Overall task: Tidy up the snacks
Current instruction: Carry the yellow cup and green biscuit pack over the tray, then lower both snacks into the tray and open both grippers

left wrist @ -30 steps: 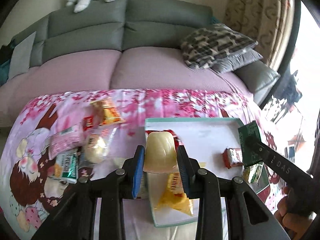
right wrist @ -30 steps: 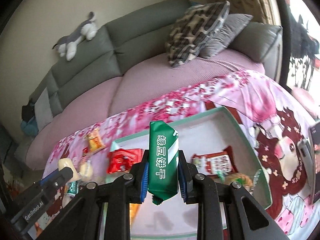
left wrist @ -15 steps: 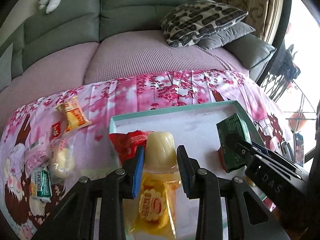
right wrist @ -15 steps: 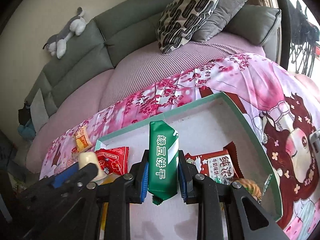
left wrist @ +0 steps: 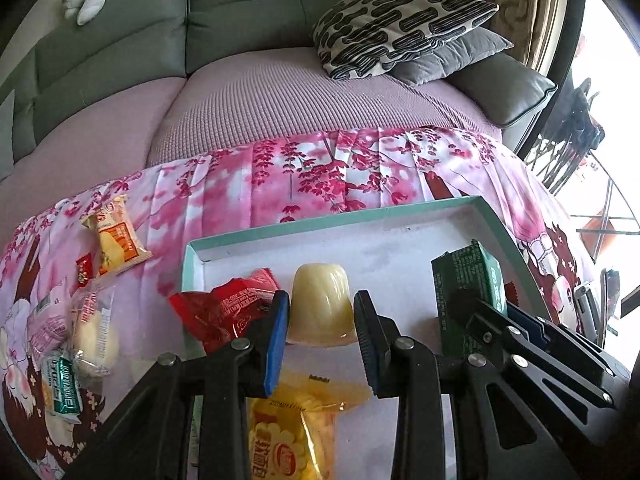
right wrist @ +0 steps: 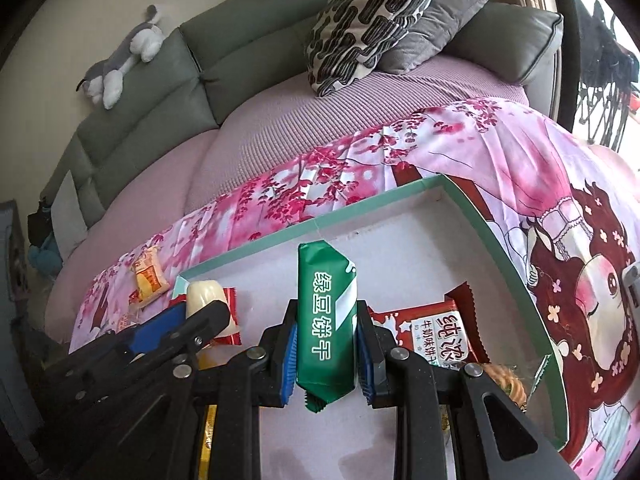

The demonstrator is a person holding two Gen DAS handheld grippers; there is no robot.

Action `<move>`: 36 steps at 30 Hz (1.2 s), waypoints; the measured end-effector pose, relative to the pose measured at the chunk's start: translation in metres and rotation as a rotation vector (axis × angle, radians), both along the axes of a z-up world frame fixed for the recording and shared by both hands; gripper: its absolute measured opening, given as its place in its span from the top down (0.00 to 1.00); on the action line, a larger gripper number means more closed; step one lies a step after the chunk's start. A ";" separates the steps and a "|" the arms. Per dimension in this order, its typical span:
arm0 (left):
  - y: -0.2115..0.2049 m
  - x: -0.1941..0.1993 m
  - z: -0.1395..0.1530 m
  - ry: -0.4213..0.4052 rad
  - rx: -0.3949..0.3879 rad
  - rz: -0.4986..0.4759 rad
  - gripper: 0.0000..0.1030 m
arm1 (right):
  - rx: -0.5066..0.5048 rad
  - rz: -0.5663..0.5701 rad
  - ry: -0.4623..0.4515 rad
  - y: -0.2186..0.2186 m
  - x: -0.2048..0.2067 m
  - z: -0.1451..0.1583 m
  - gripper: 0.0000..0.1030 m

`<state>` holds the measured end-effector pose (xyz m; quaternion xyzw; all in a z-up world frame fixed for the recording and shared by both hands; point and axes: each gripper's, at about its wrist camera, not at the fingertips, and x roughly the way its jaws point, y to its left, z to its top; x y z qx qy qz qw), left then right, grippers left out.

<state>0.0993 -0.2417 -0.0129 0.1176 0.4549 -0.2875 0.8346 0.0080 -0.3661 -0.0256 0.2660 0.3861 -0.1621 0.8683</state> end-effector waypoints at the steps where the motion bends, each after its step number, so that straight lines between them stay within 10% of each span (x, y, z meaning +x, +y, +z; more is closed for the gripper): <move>1: 0.000 0.001 -0.001 0.005 -0.001 0.001 0.66 | 0.001 -0.003 0.003 -0.001 0.000 -0.001 0.74; 36: 0.030 0.006 0.033 -0.049 0.071 0.110 0.41 | -0.063 -0.013 0.046 0.000 -0.002 0.010 0.72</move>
